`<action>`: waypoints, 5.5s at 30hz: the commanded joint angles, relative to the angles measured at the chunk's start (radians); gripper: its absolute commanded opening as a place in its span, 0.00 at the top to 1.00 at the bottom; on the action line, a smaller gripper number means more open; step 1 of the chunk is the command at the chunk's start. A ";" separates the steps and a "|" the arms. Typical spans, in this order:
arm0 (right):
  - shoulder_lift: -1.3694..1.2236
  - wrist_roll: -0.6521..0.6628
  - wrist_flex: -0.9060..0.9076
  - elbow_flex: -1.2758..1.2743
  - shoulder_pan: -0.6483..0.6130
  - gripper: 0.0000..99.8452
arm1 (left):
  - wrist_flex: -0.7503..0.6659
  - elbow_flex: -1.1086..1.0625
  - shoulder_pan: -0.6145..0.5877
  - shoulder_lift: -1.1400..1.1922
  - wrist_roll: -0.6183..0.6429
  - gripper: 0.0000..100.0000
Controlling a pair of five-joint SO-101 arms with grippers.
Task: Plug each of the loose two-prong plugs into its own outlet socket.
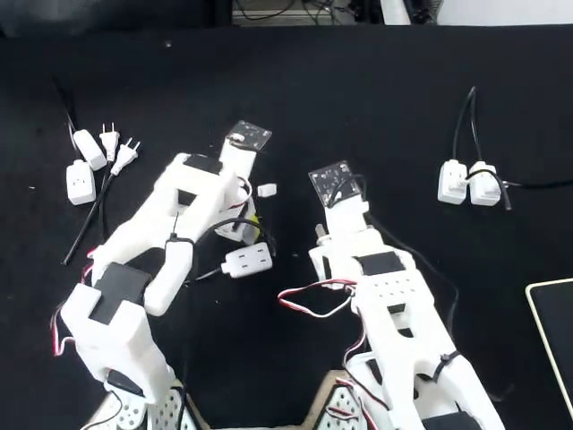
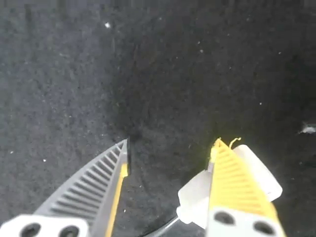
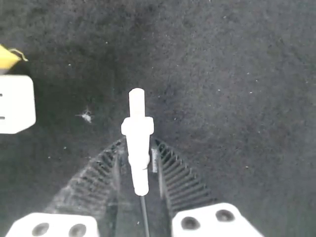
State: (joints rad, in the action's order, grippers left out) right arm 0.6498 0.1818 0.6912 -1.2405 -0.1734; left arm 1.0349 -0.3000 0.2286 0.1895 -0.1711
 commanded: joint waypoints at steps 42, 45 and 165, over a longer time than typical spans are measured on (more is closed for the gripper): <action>0.378 0.006 -0.591 -0.329 -0.606 0.99 | -0.180 -0.869 -0.177 -1.409 0.247 0.73; 0.378 0.006 -0.591 -0.329 -0.606 0.99 | -0.178 -0.871 -0.176 -1.409 0.247 0.73; 0.160 0.253 -0.044 -0.122 -0.569 0.88 | -0.262 -0.992 -0.576 -1.421 0.302 0.73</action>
State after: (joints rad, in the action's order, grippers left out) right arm 0.9352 0.3736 0.6498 -1.4722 -0.8040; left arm 0.7679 -1.3648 -0.3007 -1.2206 0.0944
